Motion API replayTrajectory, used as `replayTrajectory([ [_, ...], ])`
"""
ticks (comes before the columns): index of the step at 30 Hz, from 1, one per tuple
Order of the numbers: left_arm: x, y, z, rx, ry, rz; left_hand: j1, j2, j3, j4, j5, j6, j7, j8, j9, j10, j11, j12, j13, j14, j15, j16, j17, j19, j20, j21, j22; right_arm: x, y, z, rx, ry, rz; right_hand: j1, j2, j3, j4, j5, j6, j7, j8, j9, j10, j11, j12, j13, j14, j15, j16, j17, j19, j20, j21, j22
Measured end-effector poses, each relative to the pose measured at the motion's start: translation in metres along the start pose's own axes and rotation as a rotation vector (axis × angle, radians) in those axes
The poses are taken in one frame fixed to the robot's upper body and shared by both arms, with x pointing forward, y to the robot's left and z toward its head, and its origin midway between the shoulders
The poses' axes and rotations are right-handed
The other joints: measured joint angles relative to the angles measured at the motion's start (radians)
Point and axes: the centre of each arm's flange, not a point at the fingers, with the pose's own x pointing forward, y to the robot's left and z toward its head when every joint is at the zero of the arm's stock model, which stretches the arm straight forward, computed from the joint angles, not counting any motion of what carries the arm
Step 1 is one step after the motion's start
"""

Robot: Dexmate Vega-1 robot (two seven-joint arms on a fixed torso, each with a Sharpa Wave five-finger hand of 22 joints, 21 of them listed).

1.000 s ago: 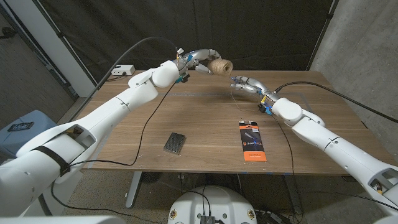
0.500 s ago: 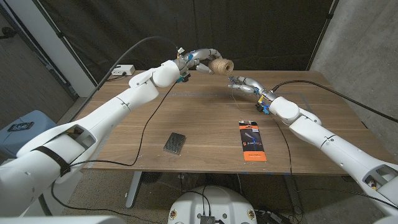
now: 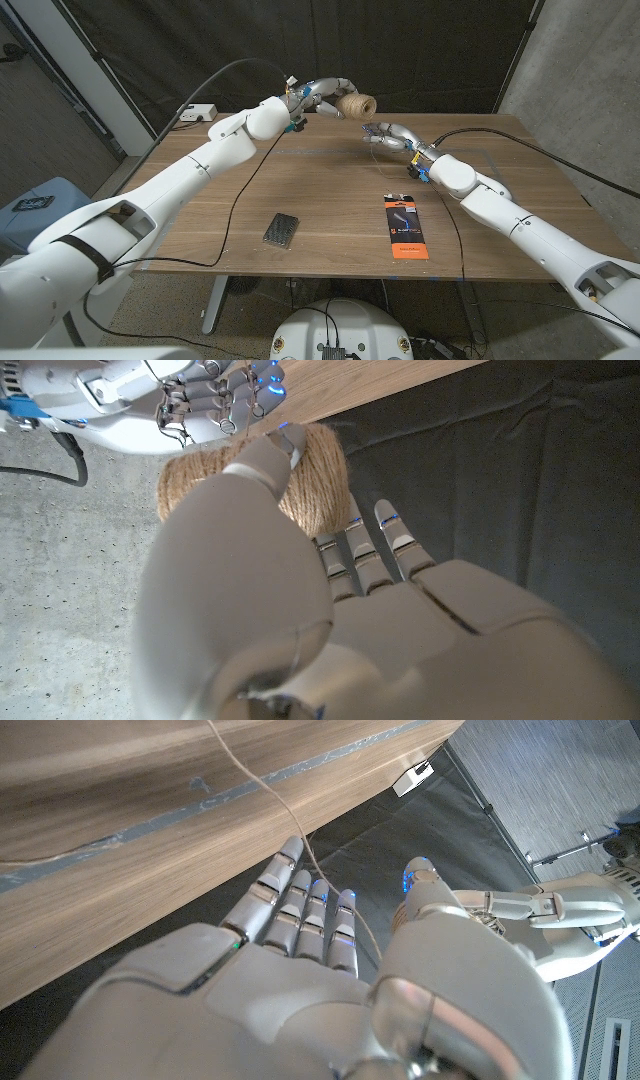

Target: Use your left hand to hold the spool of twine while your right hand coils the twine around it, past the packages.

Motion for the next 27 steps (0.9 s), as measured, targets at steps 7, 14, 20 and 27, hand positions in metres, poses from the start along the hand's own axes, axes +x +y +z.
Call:
replayTrajectory([
  [7, 0.001, 0.001, -0.001, -0.003, 0.001, 0.001, 0.000, 0.000, 0.000, 0.000, 0.000, 0.000, 0.000, 0.000, 0.000, 0.000, 0.000, -0.002, 0.000, 0.000, 0.000, 0.000, 0.000, -0.004, -0.004, 0.000, 0.000, 0.003, 0.002, 0.002, 0.004, -0.003, -0.013, 0.045, -0.003, -0.003, 0.003, 0.000, 0.042, -0.009, 0.010, 0.005, 0.040, -0.011, 0.015, 0.004, 0.041, -0.001, 0.024, 0.005, 0.046, -0.004, 0.008, 0.000],
  [14, 0.002, 0.001, -0.002, -0.006, 0.004, 0.002, 0.000, 0.000, 0.000, 0.000, 0.000, 0.000, 0.000, 0.000, 0.000, 0.000, 0.000, -0.002, 0.000, 0.000, 0.000, 0.000, 0.000, -0.004, -0.004, 0.000, 0.000, 0.005, 0.005, 0.002, 0.011, 0.010, -0.041, 0.083, -0.007, -0.009, 0.008, 0.000, 0.084, -0.020, 0.021, 0.005, 0.082, -0.020, 0.027, 0.008, 0.095, -0.004, 0.049, 0.013, 0.103, -0.010, 0.020, 0.000],
  [20, 0.002, 0.001, -0.002, -0.009, 0.004, 0.002, 0.000, 0.000, 0.000, 0.000, 0.000, 0.000, 0.000, 0.000, 0.000, 0.000, 0.000, -0.002, 0.000, 0.000, 0.000, 0.000, 0.000, -0.004, -0.004, 0.006, -0.001, 0.007, 0.009, 0.004, 0.022, 0.009, -0.051, 0.104, -0.001, -0.016, 0.010, 0.000, 0.108, -0.024, 0.025, 0.009, 0.108, -0.025, 0.035, 0.009, 0.123, -0.005, 0.062, 0.014, 0.127, -0.013, 0.026, 0.000],
  [27, 0.003, 0.001, -0.002, -0.010, 0.001, 0.002, 0.000, 0.000, 0.000, 0.000, 0.004, 0.000, 0.000, 0.000, 0.000, 0.000, 0.000, -0.004, 0.000, 0.000, 0.000, -0.004, -0.001, -0.004, -0.004, 0.006, -0.005, 0.009, 0.011, 0.004, 0.032, 0.019, -0.072, 0.147, 0.000, -0.017, 0.008, 0.000, 0.150, -0.042, 0.036, 0.009, 0.152, -0.041, 0.048, 0.013, 0.165, -0.006, 0.084, 0.021, 0.167, -0.018, 0.034, 0.000],
])
